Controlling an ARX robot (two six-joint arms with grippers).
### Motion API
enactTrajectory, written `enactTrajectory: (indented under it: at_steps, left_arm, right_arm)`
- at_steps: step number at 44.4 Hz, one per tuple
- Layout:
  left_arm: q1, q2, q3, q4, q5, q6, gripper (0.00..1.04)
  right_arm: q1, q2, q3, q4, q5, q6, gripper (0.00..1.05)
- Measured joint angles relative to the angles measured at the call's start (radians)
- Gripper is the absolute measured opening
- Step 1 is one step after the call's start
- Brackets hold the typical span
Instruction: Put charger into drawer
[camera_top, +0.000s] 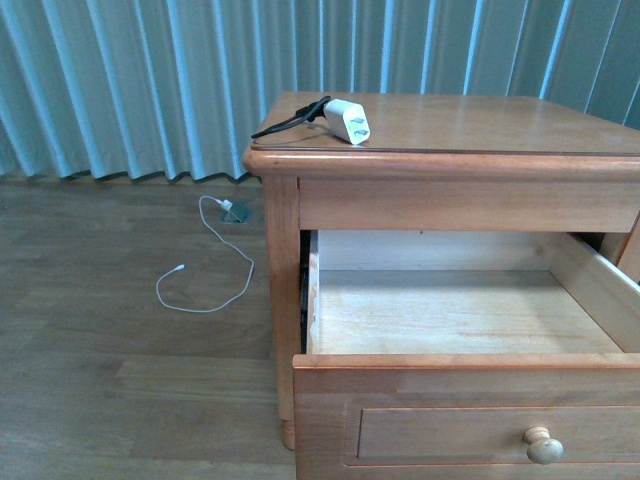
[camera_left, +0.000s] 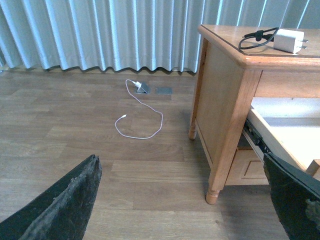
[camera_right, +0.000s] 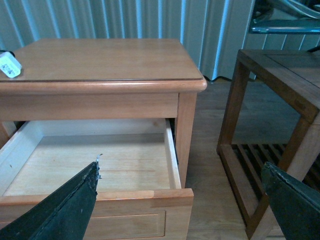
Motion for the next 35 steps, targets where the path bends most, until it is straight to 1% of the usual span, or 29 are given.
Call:
enactTrajectory:
  at_steps: [6, 9, 24, 26, 28, 30, 33, 35]
  left_arm:
    - [0.0, 0.0, 0.0, 0.0, 0.0, 0.0, 0.99]
    - [0.0, 0.0, 0.0, 0.0, 0.0, 0.0, 0.99]
    - [0.0, 0.0, 0.0, 0.0, 0.0, 0.0, 0.99]
    - [0.0, 0.0, 0.0, 0.0, 0.0, 0.0, 0.99]
    - [0.0, 0.0, 0.0, 0.0, 0.0, 0.0, 0.99]
    - [0.0, 0.0, 0.0, 0.0, 0.0, 0.0, 0.99]
    - [0.0, 0.0, 0.0, 0.0, 0.0, 0.0, 0.99]
    - [0.0, 0.0, 0.0, 0.0, 0.0, 0.0, 0.99]
  right_arm:
    - [-0.107, -0.033, -0.023, 0.031, -0.105, 0.07, 0.96]
    - [-0.136, -0.036, -0.032, 0.04, -0.116, 0.1, 0.96]
    - [-0.149, -0.036, -0.035, 0.043, -0.121, 0.134, 0.96]
    - [-0.145, -0.042, -0.039, 0.042, -0.142, 0.114, 0.91]
    - [-0.14, -0.096, -0.054, -0.018, -0.154, 0.085, 0.81]
    - [-0.106, -0.174, -0.081, -0.074, -0.119, 0.068, 0.7]
    - [-0.019, -0.249, -0.098, -0.106, -0.028, 0.053, 0.54]
    - [0.019, -0.27, -0.107, -0.116, 0.005, 0.05, 0.47]
